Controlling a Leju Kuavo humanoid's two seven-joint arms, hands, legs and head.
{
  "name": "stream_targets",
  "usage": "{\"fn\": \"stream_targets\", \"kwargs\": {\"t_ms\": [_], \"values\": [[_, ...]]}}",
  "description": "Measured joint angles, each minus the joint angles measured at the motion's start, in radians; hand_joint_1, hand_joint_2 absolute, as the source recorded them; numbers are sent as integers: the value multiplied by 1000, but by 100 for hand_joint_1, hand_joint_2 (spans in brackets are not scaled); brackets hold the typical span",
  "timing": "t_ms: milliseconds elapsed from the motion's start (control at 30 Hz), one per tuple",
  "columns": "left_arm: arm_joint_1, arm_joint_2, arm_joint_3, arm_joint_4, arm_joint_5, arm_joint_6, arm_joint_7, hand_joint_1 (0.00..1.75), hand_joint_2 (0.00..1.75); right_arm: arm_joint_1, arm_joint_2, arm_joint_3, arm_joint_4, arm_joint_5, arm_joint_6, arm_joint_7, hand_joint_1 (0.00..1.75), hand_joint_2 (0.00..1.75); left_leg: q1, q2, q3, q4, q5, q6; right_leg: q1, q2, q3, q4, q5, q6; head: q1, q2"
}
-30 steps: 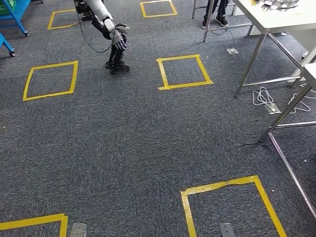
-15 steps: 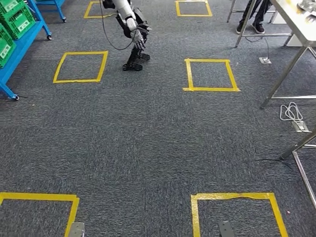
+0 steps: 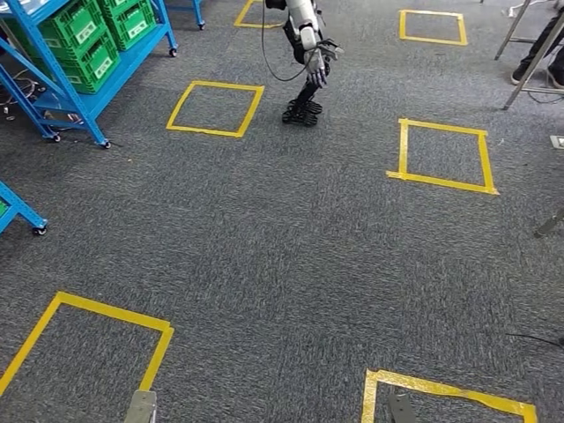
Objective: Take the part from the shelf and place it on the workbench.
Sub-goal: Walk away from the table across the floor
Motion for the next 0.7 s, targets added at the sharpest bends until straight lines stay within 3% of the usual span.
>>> {"fn": "stream_targets", "kwargs": {"t_ms": [33, 67, 133, 167, 200, 233, 267, 333, 367, 433, 467, 533, 600, 667, 700], "values": [[2, 0, 0, 0, 0, 0, 1, 0, 0, -1, 0, 0, 0, 0, 0, 0, 0, 0, 2, 7, -2, 2, 0, -5, 2, -11, 2, -2, 1, -8, 0, 0], [2, -1, 0, 0, -1, 0, 1, 0, 0, -1, -1, 0, 0, 0, 0, -1, 0, 0, 1, 29, -10, 16, -10, -9, 3, -24, 5, -5, 3, -16, -3, 0], [-2, -2, 0, 0, -1, 0, 2, 0, 0, 1, -2, 0, 0, 0, -1, -2, 0, 0, -1, 93, -58, 112, -61, -13, 7, -55, 12, -9, 2, -28, -12, 0], [-5, -3, -1, 0, -1, 1, 3, 0, 0, 3, -2, 0, 0, 1, -1, -2, 0, 0, -2, 113, -96, 184, -95, -15, 10, -72, 15, -10, 0, -31, -16, 0], [-6, -4, -1, 0, -1, 1, 5, 0, 0, 4, -2, 0, 0, 2, -1, -2, 0, 0, -2, 121, -132, 250, -120, -16, 13, -89, 17, -10, -2, -33, -18, 0], [-5, -4, -1, 0, -1, 2, 8, 0, 0, 5, -2, 0, 0, 3, -1, -1, 0, 0, -2, 124, -155, 289, -126, -15, 15, -105, 19, -9, -5, -34, -18, 0], [-3, -5, -1, 0, 0, 3, 11, 0, 0, 4, -2, 1, 0, 4, -1, 0, 0, 0, -2, 126, -160, 292, -113, -13, 17, -118, 23, -9, -9, -34, -18, 0], [-1, -5, 0, 0, 1, 5, 14, 0, 0, 3, -2, 2, 0, 5, -1, 0, 0, 0, -6, 146, -111, 191, -42, -5, 19, -144, 35, -9, -20, -31, -19, 0], [-1, -5, 0, 0, 0, 6, 14, 0, 0, 2, -2, 3, 0, 5, -1, 0, 0, 0, -12, 176, -74, 122, -12, 0, 22, -155, 41, -9, -27, -27, -21, 0], [-5, -5, -1, 0, 0, 10, 15, 0, 0, 2, -2, 5, 0, 7, -1, 1, 0, 0, -23, 220, -27, 34, 12, 13, 28, -175, 51, -9, -41, -16, -25, 0], [-6, -5, -1, 0, -1, 12, 15, 0, 0, 2, -2, 7, 0, 8, -2, 1, 0, 0, -27, 225, -21, 21, 8, 18, 31, -186, 54, -10, -46, -11, -27, 0], [-5, -6, -1, 0, -4, 17, 17, 0, 0, -3, -2, 8, 0, 11, -3, 2, 0, 0, -25, 198, -21, 15, 6, 27, 30, -201, 65, -13, -55, -1, -27, 0], [-3, -7, -1, 0, -7, 20, 19, 0, 0, -7, -2, 9, 0, 14, -4, 2, 0, 0, -18, 172, -18, 10, 7, 36, 26, -160, 52, 29, -84, 10, -24, 0], [-6, -9, -2, 0, -10, 21, 20, 0, 0, -6, -2, 10, 0, 15, -5, 2, 0, 0, -13, 145, -17, 9, 6, 43, 22, -106, -15, 160, -145, 17, -18, 0], [-6, -10, -3, 0, -10, 21, 20, 0, 0, -5, -2, 10, 0, 16, -5, 3, 0, 0, -12, 130, -17, 9, 5, 44, 20, -96, -58, 235, -171, 19, -16, 0]]}}
